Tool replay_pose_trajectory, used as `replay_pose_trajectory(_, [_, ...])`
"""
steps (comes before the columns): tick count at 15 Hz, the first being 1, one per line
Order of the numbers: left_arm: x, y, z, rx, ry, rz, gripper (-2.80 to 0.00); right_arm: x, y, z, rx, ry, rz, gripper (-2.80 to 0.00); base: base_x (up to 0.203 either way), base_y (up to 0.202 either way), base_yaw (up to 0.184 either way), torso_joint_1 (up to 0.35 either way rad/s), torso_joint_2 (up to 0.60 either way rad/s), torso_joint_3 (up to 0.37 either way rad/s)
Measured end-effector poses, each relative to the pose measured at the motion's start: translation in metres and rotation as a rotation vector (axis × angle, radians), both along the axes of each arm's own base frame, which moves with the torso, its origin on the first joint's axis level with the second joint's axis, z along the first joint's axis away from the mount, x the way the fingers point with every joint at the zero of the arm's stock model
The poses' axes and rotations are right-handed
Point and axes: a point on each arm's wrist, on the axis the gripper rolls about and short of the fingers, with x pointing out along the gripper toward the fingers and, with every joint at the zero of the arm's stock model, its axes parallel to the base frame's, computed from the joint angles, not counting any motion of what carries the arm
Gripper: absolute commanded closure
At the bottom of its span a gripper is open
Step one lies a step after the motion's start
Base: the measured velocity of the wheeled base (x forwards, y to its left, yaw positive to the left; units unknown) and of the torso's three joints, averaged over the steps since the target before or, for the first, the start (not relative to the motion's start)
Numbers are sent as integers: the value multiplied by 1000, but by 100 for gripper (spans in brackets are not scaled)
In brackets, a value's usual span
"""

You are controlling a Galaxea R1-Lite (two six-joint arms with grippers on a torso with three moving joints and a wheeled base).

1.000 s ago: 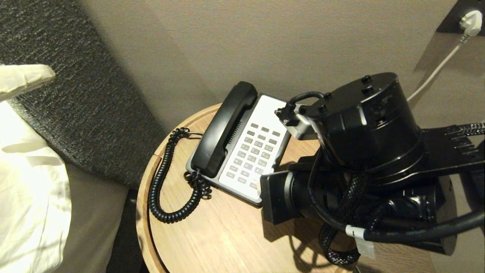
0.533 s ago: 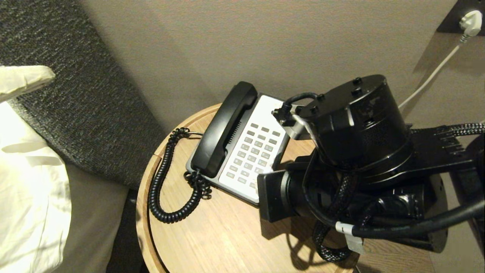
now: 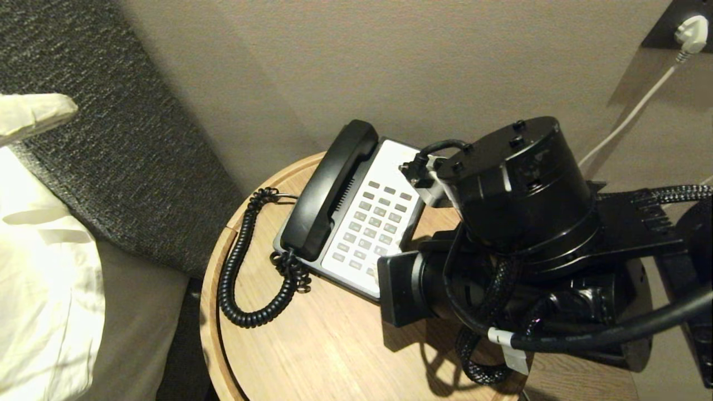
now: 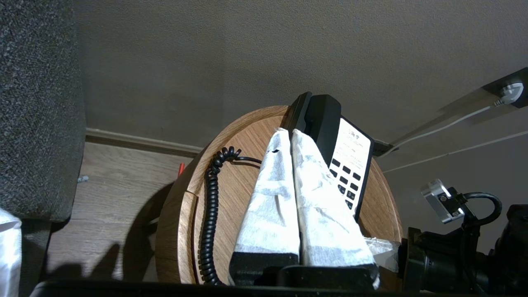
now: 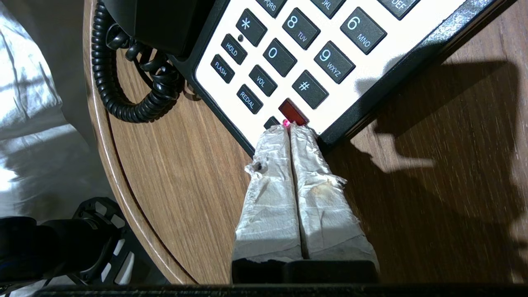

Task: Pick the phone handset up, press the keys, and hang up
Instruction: End the call using the dial pad

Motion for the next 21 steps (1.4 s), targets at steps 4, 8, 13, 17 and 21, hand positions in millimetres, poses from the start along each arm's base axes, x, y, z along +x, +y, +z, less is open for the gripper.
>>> replay_pose_trajectory(4, [0,0,0,-13,3,-1,0,0,1,-1,-5,2,1,0,0,0,0,0,0,0])
replay_pose_trajectory(8, [0,0,1,-14,3,0,0,-1,-1,5,17,0,-2,0,0,0,0,0,0,0])
replay_pose_trajectory(13, [0,0,1,-14,3,-1,0,-2,-2,10,43,-3,-7,0,0,0,0,0,0,0])
replay_pose_trajectory(17, [0,0,1,-14,2,-1,0,-1,0,10,45,-2,-5,0,0,0,0,0,0,0])
replay_pose_trajectory(21, [-1,1,0,-15,4,0,0,0,2,6,34,3,-6,0,0,0,0,0,0,0])
